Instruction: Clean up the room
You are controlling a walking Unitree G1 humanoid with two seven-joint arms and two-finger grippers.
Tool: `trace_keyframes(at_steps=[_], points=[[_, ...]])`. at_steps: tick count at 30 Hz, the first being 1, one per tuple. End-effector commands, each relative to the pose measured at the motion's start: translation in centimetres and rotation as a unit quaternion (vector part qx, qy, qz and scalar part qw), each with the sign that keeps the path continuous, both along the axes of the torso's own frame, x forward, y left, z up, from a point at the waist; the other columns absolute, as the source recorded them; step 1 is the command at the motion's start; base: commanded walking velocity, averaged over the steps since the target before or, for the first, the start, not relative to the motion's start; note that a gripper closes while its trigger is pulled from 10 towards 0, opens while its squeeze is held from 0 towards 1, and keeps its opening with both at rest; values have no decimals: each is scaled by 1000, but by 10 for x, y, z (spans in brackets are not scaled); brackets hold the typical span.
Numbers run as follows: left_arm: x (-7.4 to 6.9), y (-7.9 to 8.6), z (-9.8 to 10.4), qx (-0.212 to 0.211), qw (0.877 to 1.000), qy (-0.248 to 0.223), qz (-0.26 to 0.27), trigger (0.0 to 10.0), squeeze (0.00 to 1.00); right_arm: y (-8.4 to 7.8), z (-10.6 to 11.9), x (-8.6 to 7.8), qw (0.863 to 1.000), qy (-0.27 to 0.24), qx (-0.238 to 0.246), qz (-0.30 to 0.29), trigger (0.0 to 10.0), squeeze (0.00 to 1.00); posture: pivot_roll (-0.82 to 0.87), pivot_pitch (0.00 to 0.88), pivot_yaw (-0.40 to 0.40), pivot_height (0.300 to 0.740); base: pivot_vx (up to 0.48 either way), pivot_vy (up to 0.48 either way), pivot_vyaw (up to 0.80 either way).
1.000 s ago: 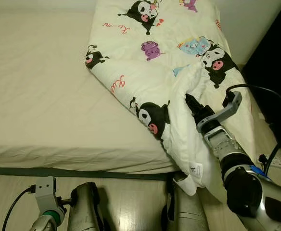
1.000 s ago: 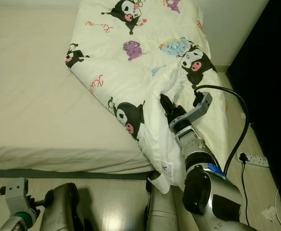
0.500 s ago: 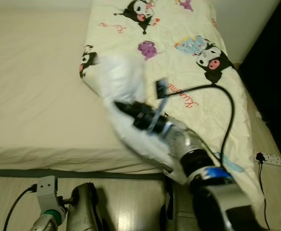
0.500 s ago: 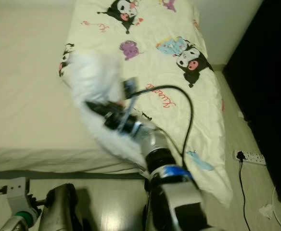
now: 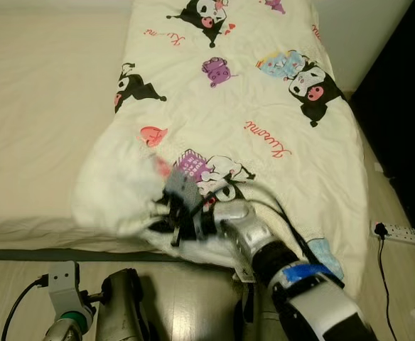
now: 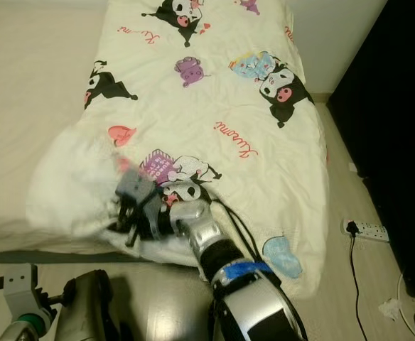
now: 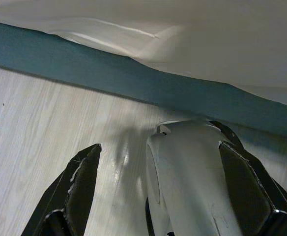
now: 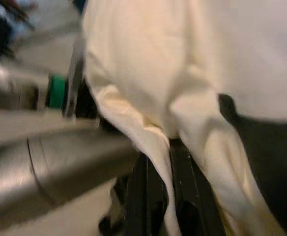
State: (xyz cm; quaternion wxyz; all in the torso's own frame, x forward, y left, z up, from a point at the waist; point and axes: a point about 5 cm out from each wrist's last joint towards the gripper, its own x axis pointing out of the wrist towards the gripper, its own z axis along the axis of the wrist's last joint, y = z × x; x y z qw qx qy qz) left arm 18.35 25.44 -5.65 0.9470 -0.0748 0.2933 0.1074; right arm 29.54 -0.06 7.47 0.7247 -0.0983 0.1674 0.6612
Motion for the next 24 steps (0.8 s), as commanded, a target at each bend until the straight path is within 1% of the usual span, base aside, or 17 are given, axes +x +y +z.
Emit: trace_keyframes(at_steps=[1, 2, 3, 4, 6, 8, 11, 14, 15, 16, 17, 18, 19, 21, 22, 23, 24], points=[[-22, -4, -14, -11, 999, 49, -1, 10000, 0, -7, -15, -10, 999, 15, -33, 19, 10000, 0, -15, 177, 29, 530, 0, 0, 0], [-22, -4, -14, -11, 999, 49, -1, 10000, 0, -7, -15, -10, 999, 15, -33, 19, 10000, 0, -15, 177, 29, 530, 0, 0, 0], [-24, -4, -15, -11, 999, 52, -1, 10000, 0, -14, -22, -16, 998, 22, -47, 28, 10000, 0, -15, 177, 29, 530, 0, 0, 0], [-24, -5, -15, -11, 998, 54, -2, 10000, 0, -16, -26, -21, 998, 37, -43, 40, 10000, 0, -21, 175, 30, 530, 0, 0, 0], [-24, -5, -15, -11, 998, 54, -2, 10000, 0, -16, -26, -21, 998, 37, -43, 40, 10000, 0, -21, 175, 30, 530, 0, 0, 0], [-22, -7, -16, -12, 998, 54, -3, 10000, 0, -17, -32, -30, 996, 56, -37, 63, 10000, 0, -25, 172, 29, 530, 0, 0, 0], [-22, -8, -15, -13, 998, 54, -4, 10000, 0, -16, -34, -33, 995, 61, -36, 69, 10000, 0, -26, 167, 27, 530, 0, 0, 0], [-21, -8, -15, -13, 998, 54, -6, 10000, 0, -15, -37, -32, 996, 50, -44, 63, 10000, 0, -26, 167, 27, 530, 0, 0, 0], [-21, -9, -15, -12, 998, 54, -7, 10000, 0, -13, -38, -30, 997, 41, -45, 40, 10000, 0, -26, 165, 27, 530, 0, 0, 0], [-21, -10, -16, -12, 998, 55, -10, 10000, 0, -10, -37, -24, 999, 39, -35, -5, 10000, 816, -27, 162, 27, 530, 0, 0, 0], [-20, -10, -16, -12, 998, 55, -11, 10000, 0, -8, -34, -20, 998, 40, -17, -34, 10000, 1000, -26, 158, 28, 530, 0, 0, 0], [-20, -11, -16, -11, 998, 56, -12, 10000, 0, -5, -27, -16, 997, 54, 16, -59, 10000, 1000, -27, 155, 27, 530, 0, 0, 0], [-20, -11, -16, -11, 998, 56, -12, 10000, 0, -5, -27, -16, 997, 54, 16, -59, 10000, 1000, -27, 155, 27, 530, 0, 0, 0], [-21, -11, -16, -9, 998, 59, -12, 10000, 0, -3, -19, -13, 992, 78, 59, -74, 10000, 1000, -31, 148, 25, 530, 0, 0, 0], [-21, -11, -16, -9, 998, 59, -12, 10000, 0, -3, -19, -13, 992, 78, 59, -74, 10000, 1000, -31, 148, 25, 530, 0, 0, 0], [-22, -10, -17, -5, 998, 65, -11, 10000, 0, -3, -17, -14, 989, 102, 77, -69, 10000, 1000, -40, 142, 27, 530, 0, 0, 0], [-22, -10, -17, -5, 998, 65, -11, 10000, 0, -3, -17, -14, 989, 102, 77, -69, 10000, 1000, -40, 142, 27, 530, 0, 0, 0]])
